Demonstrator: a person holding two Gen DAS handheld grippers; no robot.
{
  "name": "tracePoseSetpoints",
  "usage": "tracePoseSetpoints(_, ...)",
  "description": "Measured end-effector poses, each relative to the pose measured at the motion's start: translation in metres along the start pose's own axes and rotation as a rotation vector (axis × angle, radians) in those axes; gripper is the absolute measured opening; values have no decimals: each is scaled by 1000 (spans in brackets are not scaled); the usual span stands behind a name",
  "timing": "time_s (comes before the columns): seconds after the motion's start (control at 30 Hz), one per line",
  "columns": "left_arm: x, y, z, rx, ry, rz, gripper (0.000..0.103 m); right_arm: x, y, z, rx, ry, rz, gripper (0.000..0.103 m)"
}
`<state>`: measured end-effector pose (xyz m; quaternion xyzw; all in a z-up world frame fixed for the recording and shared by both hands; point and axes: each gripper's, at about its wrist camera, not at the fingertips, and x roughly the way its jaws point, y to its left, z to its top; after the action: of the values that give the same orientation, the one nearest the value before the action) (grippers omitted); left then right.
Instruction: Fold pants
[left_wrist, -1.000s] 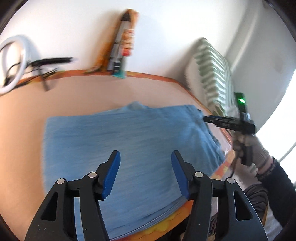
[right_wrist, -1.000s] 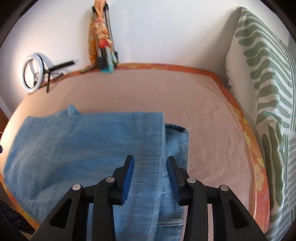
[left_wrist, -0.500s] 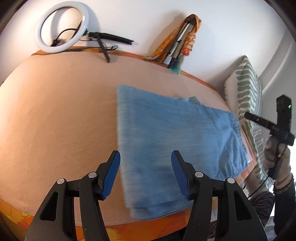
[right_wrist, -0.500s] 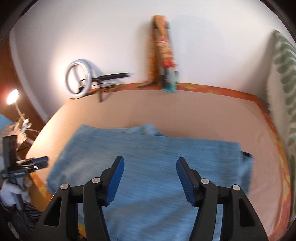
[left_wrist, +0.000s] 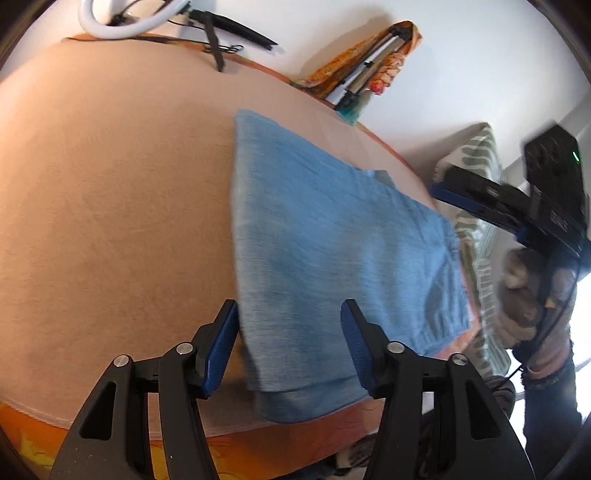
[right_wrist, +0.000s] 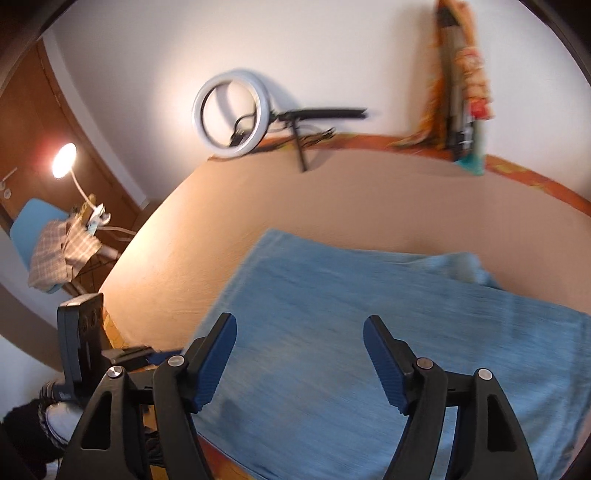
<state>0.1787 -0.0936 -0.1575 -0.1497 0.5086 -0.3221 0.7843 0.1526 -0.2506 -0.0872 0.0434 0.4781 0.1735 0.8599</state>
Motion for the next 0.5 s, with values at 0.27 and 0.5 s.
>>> tracePoseSetpoints(0.27,-11,-11,-3,54,-52,-52,51,56,32,28,23,98,39,74)
tracePoseSetpoints(0.5,-19,-17,-6,70,-82,-93,50,103,50,47,34,211,16,74)
